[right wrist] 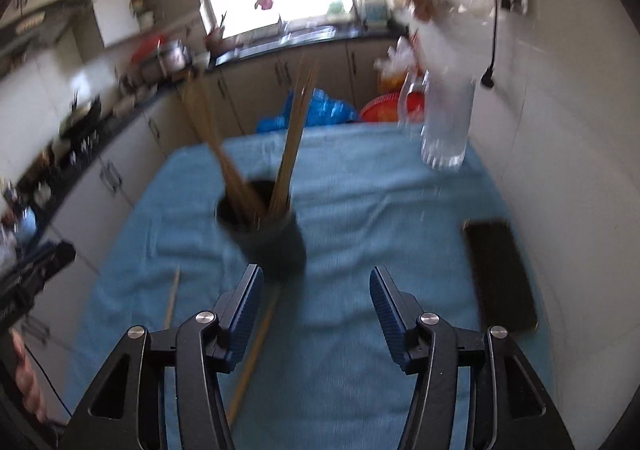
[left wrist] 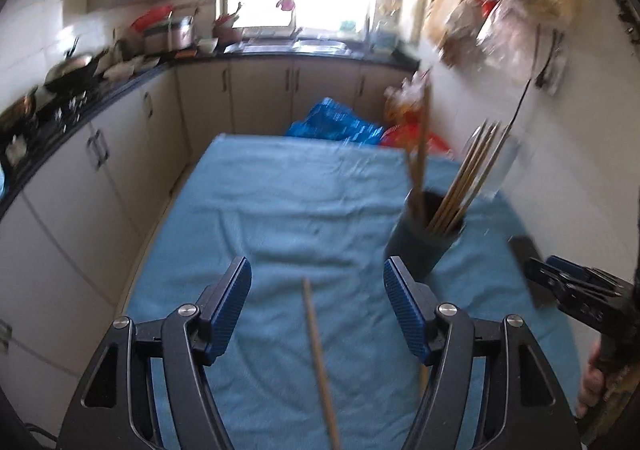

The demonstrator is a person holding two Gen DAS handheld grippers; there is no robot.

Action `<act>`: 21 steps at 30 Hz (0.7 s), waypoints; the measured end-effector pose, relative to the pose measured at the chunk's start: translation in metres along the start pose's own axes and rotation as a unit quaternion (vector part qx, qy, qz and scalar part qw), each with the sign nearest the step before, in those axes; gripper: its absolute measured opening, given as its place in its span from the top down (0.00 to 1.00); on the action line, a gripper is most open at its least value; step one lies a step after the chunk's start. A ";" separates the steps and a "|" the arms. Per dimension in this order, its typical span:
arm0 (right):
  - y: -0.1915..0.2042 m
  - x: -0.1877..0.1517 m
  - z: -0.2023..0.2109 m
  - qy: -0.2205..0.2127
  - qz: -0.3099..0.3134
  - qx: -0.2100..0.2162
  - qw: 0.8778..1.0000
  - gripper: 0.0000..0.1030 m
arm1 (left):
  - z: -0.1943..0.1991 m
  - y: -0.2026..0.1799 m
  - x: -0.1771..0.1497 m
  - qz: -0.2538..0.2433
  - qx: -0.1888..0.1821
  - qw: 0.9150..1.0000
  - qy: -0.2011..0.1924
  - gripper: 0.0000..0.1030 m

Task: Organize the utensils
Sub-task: 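Grasp a chopstick with the left gripper while the right moves to another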

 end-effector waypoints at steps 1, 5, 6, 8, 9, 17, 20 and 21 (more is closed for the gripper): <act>0.002 -0.010 -0.004 0.010 0.006 -0.001 1.000 0.40 | -0.006 0.006 -0.010 0.002 0.005 1.000 0.012 0.34; 0.012 -0.041 -0.023 0.052 0.023 0.010 0.998 0.40 | -0.035 0.020 -0.040 0.002 0.025 0.998 0.061 0.34; 0.016 -0.049 -0.030 0.066 0.026 0.018 0.997 0.40 | -0.042 0.022 -0.048 0.001 0.029 0.997 0.074 0.34; 0.025 -0.062 -0.041 0.088 0.035 0.028 0.995 0.40 | -0.060 0.027 -0.063 0.003 0.028 0.994 0.103 0.34; 0.030 -0.069 -0.047 0.099 0.041 0.032 0.994 0.40 | -0.065 0.028 -0.069 0.003 0.026 0.993 0.114 0.34; 0.071 -0.106 -0.084 0.147 0.103 0.016 0.984 0.53 | -0.103 0.007 -0.099 -0.036 0.023 0.984 0.173 0.52; 0.078 -0.109 -0.089 0.138 0.123 -0.001 0.983 0.72 | -0.104 -0.004 -0.101 -0.050 0.036 0.985 0.161 0.69; 0.078 -0.109 -0.088 0.137 0.123 0.002 0.983 0.79 | -0.103 -0.006 -0.101 -0.050 0.035 0.985 0.161 0.75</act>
Point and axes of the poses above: each gripper's, at about its wrist camera, not at the fingertips, and z roughly against the way its jaws point, y to its left, x to its top, the point moved 4 cm from there along -z, roughly the way its jaws point
